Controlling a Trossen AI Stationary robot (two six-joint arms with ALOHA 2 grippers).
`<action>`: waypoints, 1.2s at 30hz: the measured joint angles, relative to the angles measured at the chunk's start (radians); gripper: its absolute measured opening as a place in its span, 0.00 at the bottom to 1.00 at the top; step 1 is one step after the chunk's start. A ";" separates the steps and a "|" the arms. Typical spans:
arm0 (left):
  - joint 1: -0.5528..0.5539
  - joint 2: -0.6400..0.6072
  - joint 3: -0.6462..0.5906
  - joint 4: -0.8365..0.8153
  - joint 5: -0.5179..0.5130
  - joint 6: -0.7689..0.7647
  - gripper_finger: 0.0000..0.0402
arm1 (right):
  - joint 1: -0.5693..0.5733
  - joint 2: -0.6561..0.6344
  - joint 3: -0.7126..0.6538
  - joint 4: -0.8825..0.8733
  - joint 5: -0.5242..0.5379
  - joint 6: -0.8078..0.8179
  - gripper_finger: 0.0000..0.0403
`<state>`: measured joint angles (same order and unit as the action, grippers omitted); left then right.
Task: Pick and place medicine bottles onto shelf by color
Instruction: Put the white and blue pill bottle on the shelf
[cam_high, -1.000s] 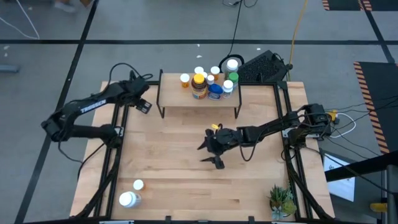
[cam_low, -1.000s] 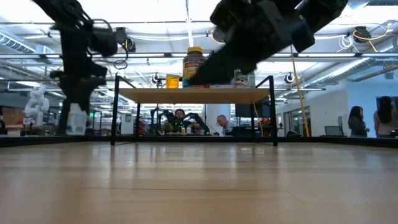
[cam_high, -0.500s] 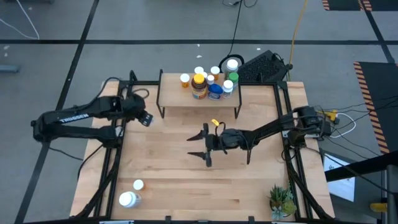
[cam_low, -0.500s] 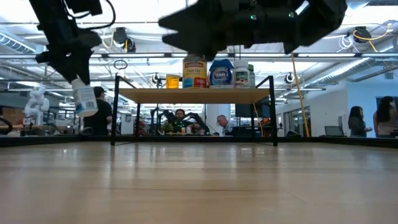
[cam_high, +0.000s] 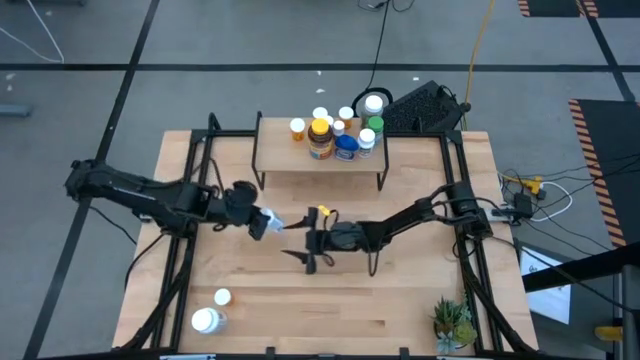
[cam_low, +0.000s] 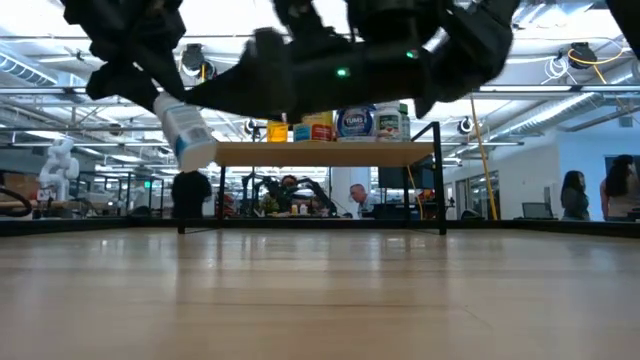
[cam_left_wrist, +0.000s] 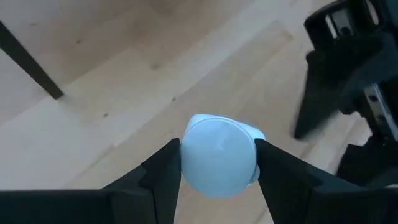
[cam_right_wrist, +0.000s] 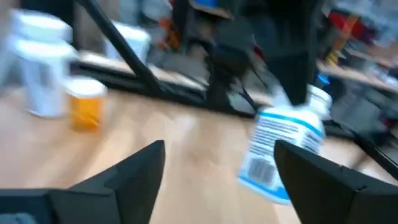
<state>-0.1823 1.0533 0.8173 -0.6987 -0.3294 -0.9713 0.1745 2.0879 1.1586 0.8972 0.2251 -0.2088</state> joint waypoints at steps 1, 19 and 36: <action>-0.008 0.016 0.000 0.006 -0.013 -0.014 0.47 | 0.000 0.003 0.020 -0.042 0.042 0.001 0.76; -0.021 0.138 0.000 0.202 -0.062 -0.044 0.47 | 0.010 0.005 0.058 -0.155 0.355 0.092 0.84; -0.021 0.134 -0.001 0.251 -0.045 -0.028 0.47 | 0.009 -0.002 0.056 -0.221 0.354 0.070 0.46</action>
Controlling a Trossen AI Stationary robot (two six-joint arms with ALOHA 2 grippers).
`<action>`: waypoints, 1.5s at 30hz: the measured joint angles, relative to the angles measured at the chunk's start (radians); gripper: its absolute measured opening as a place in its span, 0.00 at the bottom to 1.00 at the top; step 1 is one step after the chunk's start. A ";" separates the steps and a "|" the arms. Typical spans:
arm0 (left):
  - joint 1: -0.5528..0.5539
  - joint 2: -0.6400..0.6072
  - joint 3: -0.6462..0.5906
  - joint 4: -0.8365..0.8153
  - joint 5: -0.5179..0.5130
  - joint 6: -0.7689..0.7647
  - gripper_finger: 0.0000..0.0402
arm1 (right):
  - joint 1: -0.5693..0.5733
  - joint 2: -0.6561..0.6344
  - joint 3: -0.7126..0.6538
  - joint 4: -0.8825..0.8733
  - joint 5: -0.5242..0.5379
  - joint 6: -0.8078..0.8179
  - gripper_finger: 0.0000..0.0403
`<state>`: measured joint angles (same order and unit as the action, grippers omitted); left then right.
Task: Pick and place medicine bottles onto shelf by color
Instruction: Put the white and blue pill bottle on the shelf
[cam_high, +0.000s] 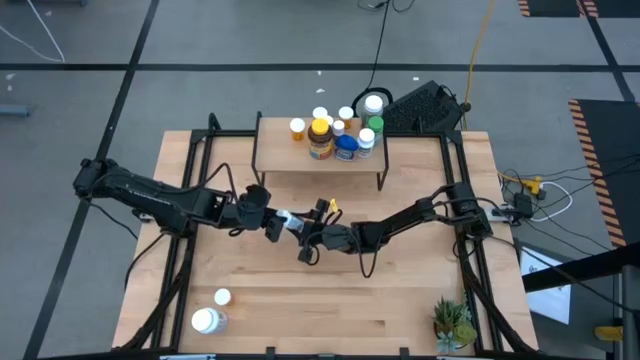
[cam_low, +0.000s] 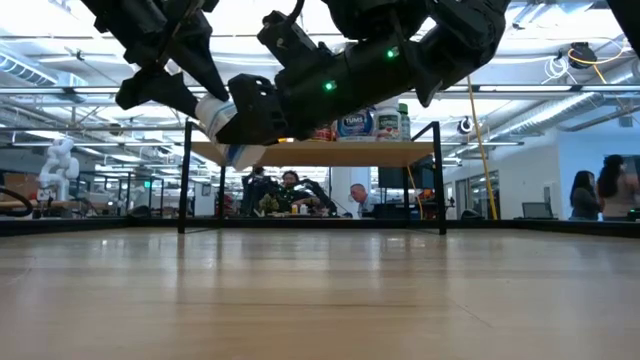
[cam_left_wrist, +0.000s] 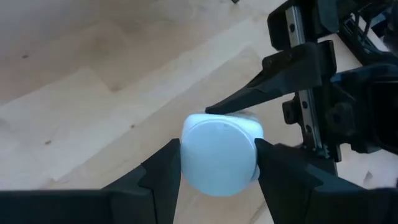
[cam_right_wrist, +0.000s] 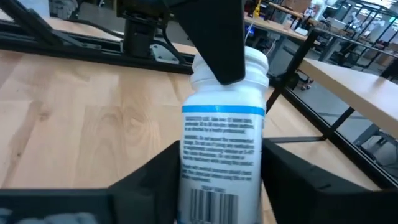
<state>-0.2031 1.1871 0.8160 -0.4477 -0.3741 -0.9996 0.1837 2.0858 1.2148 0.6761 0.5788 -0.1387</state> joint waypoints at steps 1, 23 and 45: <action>0.000 -0.003 -0.001 0.000 0.006 0.000 0.47 | 0.000 -0.007 0.000 -0.017 -0.002 0.001 0.43; -0.141 -0.013 0.001 0.469 -0.006 0.827 0.78 | -0.062 -0.467 -0.519 0.374 -0.731 0.099 0.38; -0.102 0.238 0.001 0.997 0.040 1.135 0.55 | -0.063 -0.479 -0.535 0.412 -0.710 0.101 0.39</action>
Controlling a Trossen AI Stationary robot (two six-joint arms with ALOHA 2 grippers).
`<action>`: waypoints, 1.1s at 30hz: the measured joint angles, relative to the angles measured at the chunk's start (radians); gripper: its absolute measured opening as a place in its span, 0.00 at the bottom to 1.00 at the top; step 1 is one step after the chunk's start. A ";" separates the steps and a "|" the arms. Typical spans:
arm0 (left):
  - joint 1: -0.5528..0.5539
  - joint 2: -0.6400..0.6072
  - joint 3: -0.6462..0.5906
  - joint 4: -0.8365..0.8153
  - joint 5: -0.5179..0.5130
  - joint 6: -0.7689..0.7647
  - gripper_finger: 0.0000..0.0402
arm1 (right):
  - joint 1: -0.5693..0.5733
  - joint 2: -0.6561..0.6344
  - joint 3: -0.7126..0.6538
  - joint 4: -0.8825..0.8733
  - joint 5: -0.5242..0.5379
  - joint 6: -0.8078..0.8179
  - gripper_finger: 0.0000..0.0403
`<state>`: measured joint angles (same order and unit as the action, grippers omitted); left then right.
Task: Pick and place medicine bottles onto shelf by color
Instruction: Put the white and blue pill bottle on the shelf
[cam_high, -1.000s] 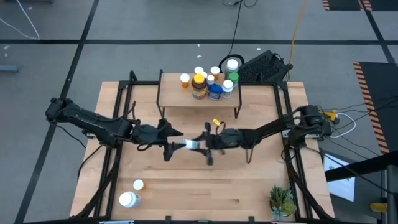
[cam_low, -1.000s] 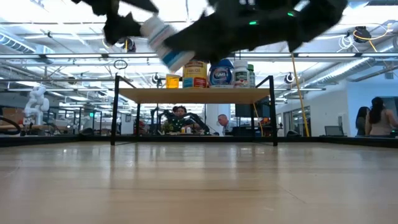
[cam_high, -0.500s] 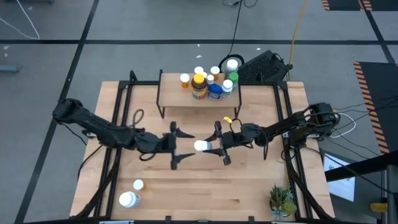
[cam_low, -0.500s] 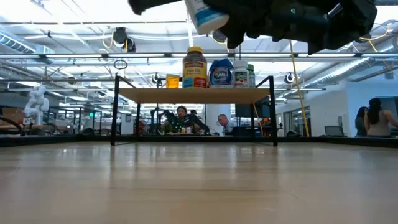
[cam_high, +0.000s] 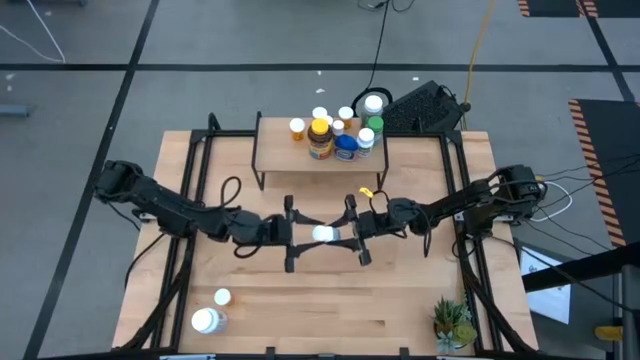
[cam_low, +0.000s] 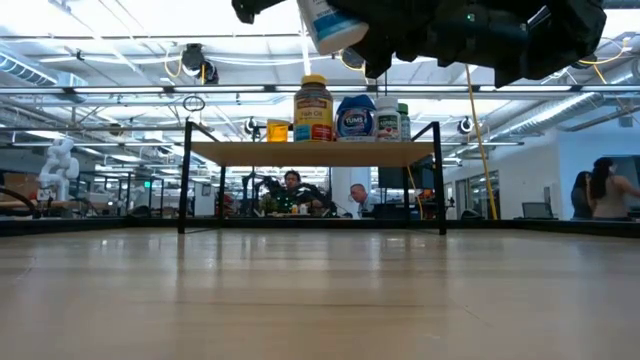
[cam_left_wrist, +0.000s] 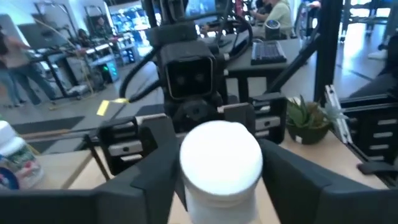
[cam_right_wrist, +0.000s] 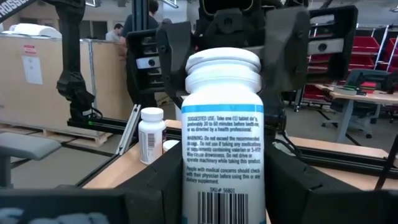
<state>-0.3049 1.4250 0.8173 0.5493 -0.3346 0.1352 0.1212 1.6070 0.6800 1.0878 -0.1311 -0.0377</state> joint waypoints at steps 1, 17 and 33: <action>0.004 0.001 0.000 -0.004 0.011 -0.008 0.52 | 0.000 0.000 0.000 0.000 0.000 0.000 0.40; 0.016 -0.002 0.000 -0.033 0.020 -0.061 0.45 | -0.010 -0.001 0.000 -0.021 0.034 0.060 0.44; 0.036 -0.162 -0.001 -0.297 -0.038 -0.135 0.44 | -0.030 -0.002 0.002 -0.135 0.210 0.053 0.75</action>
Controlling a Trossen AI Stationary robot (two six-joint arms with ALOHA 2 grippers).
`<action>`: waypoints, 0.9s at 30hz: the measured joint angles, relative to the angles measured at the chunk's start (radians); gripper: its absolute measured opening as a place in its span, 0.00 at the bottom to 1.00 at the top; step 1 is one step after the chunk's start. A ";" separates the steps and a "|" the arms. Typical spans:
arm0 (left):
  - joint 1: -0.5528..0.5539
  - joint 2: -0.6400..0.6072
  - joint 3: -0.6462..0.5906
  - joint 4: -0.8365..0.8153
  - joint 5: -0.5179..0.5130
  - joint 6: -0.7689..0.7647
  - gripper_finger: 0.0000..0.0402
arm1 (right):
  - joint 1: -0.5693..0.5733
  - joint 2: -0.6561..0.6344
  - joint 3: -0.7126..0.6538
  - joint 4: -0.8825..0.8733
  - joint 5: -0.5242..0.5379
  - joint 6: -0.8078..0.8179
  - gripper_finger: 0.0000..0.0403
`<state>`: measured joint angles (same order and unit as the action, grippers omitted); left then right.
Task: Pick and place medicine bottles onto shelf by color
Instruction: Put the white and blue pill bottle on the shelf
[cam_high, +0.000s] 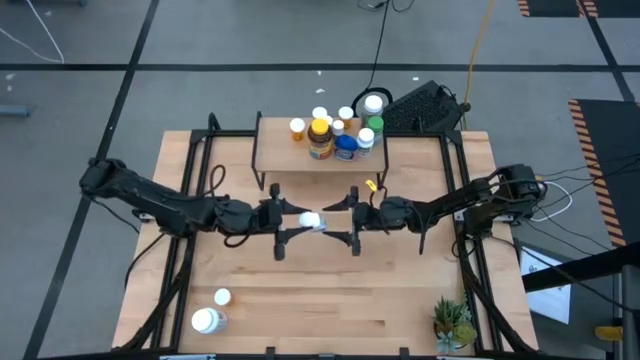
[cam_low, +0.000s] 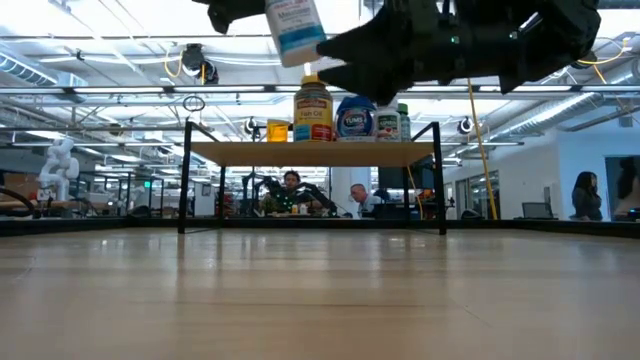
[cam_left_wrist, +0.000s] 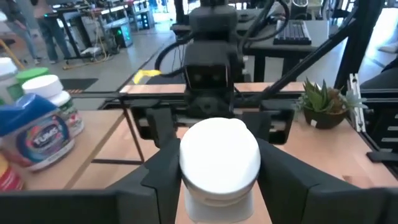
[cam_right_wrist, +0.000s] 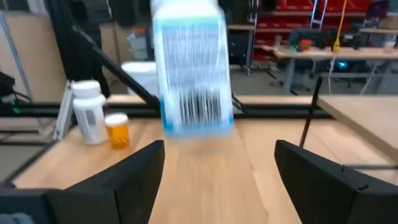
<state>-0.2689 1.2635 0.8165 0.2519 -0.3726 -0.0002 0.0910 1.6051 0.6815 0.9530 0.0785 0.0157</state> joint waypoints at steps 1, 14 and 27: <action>0.005 -0.013 0.000 -0.018 -0.001 -0.005 0.44 | 0.000 0.001 0.000 -0.011 0.003 -0.001 0.75; 0.043 -0.144 0.005 -0.180 -0.006 -0.006 0.44 | -0.003 -0.206 0.000 -0.499 0.106 -0.052 0.75; 0.071 -0.083 0.159 -0.478 -0.078 -0.028 0.46 | 0.003 -0.378 -0.001 -0.908 0.104 0.018 0.75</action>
<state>-0.1983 1.1807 0.9755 -0.2264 -0.4501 -0.0282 0.0937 1.2273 0.6807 0.0450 0.1829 0.0334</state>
